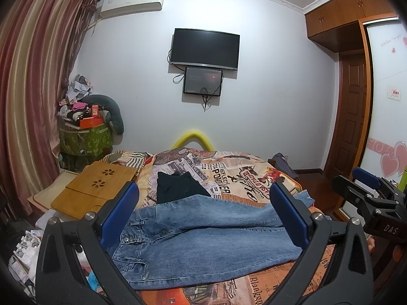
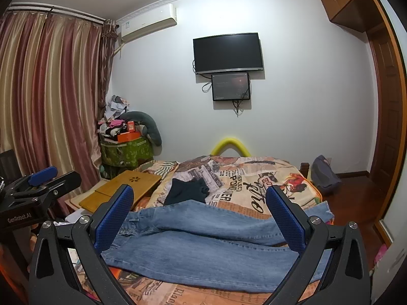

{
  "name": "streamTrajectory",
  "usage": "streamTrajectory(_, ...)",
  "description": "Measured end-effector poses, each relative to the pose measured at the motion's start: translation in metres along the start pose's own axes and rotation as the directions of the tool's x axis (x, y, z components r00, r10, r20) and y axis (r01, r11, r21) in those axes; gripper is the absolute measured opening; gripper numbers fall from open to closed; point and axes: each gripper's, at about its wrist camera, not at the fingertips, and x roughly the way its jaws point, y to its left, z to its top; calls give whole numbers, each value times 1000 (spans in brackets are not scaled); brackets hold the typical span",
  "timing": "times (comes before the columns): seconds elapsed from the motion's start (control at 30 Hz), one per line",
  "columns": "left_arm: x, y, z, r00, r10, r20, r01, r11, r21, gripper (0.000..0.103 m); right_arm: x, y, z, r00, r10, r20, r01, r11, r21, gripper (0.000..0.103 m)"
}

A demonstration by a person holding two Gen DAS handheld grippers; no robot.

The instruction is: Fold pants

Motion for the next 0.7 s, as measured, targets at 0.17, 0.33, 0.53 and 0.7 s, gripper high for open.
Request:
streamTrajectory(0.17,1,-2,0,1000,2,0,-2,1000,1,103,0,0,0,1000,3,0,-3,1000,0,103)
streamTrajectory(0.33,0,-4,1,1000,6,3,-6,1000,5,103,-1,1,0,1000,5,0,-5,1000,-2,103)
streamTrajectory(0.53,0,-7,1,1000,4,4,-4,1000,9,103,-1,1,0,1000,5,1,-5,1000,-4,103)
streamTrajectory(0.7,0,-11,1,1000,6,8,-6,1000,20,103,-1,2,0,1000,6,1,-6,1000,-3,103)
